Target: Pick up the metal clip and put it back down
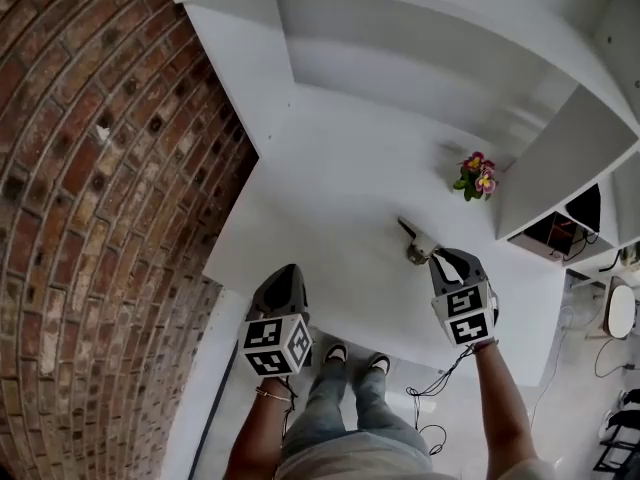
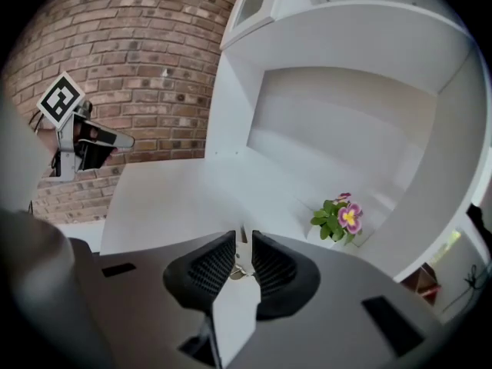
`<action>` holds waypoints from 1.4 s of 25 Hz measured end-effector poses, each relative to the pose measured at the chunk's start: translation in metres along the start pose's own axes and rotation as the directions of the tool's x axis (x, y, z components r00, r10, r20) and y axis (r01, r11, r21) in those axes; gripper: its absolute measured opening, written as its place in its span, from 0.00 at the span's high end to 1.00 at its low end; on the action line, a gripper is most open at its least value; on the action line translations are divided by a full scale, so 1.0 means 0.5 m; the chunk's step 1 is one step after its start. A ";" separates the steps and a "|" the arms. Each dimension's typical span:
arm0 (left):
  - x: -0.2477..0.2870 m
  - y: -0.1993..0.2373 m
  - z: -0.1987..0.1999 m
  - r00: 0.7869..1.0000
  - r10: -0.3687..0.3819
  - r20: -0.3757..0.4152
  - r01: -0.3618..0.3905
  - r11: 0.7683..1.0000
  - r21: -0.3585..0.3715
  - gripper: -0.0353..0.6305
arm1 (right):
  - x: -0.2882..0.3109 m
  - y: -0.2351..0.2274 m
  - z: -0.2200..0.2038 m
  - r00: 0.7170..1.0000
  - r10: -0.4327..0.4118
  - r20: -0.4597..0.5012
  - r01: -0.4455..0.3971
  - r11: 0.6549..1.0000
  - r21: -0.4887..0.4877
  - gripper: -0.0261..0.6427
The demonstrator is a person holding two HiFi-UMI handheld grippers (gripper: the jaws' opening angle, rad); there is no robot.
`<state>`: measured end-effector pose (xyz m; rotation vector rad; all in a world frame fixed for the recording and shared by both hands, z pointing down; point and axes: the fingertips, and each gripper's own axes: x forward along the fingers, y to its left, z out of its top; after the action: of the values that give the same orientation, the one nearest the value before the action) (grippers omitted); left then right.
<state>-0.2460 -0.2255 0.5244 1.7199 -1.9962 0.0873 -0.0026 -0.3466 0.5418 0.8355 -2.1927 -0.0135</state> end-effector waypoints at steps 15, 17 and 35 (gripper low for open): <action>0.030 -0.229 0.177 0.957 -0.273 0.094 0.259 0.955 0.146 0.93 | -0.318 -0.163 0.048 0.887 -0.403 0.225 0.262 0.841 0.474 0.96; 0.033 -0.261 0.198 0.946 -0.307 0.105 0.288 0.944 0.163 0.93 | -0.361 -0.182 0.035 0.855 -0.464 0.231 0.295 0.802 0.520 0.96; 0.036 -0.371 0.225 0.923 -0.354 0.151 0.322 0.925 0.201 0.93 | -0.510 -0.252 -0.102 0.691 -0.708 0.147 0.453 0.582 0.675 0.96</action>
<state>-0.1092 -0.3200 0.3836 2.2354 -1.8254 -0.0202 0.2259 -0.2877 0.3748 2.1019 -2.1770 0.1999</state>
